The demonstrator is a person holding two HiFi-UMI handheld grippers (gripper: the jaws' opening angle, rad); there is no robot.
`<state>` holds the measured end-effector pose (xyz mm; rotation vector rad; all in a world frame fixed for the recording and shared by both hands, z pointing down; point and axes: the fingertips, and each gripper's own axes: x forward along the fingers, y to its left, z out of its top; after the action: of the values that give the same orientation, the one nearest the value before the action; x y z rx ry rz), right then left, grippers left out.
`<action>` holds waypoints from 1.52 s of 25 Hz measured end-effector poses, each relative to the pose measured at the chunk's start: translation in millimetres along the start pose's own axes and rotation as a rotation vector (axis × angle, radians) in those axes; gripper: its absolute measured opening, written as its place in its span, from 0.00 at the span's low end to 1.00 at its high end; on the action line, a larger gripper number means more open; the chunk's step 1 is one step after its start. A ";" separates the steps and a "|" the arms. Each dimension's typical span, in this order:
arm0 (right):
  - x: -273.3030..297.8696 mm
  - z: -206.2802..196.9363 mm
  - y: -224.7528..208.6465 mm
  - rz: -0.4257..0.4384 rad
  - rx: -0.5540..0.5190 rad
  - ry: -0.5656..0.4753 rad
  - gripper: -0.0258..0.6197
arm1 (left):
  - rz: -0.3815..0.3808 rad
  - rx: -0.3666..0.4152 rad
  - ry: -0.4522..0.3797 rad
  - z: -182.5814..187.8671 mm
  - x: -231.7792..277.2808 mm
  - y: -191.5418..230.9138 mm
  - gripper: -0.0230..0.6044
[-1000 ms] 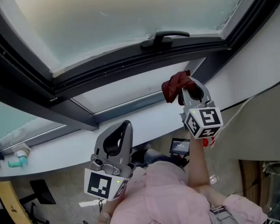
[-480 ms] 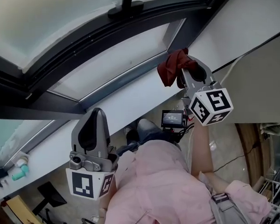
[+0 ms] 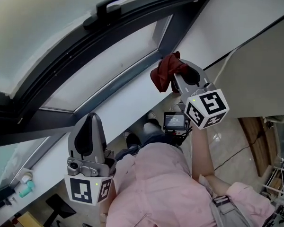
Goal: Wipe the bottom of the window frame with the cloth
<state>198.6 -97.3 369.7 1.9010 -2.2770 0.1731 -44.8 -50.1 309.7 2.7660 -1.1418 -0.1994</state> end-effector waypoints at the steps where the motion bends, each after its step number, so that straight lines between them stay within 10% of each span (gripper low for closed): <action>1: 1.1 -2.1 -3.5 0.005 -0.001 0.009 0.13 | -0.009 -0.002 0.005 -1.8 8.1 -2.9 0.03; 13: 27.0 37.4 -59.5 0.169 -0.033 -0.037 0.13 | -0.096 -0.013 -0.002 -13.7 132.8 -76.0 0.04; 22: 106.3 109.7 -26.2 0.429 -0.152 -0.144 0.13 | 0.134 0.050 -0.062 -9.3 148.9 -75.7 0.04; 31: 188.2 110.5 -6.6 0.385 -0.319 0.013 0.13 | 0.313 0.046 -0.069 -15.7 139.3 -63.1 0.04; 38: 202.1 112.0 -8.9 0.360 -0.370 0.108 0.13 | 0.307 0.046 -0.068 -16.3 146.5 -66.9 0.04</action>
<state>166.2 -315.7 301.1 1.2691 -2.3575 -0.0953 107.1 -105.6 303.7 2.5930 -1.5853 -0.2355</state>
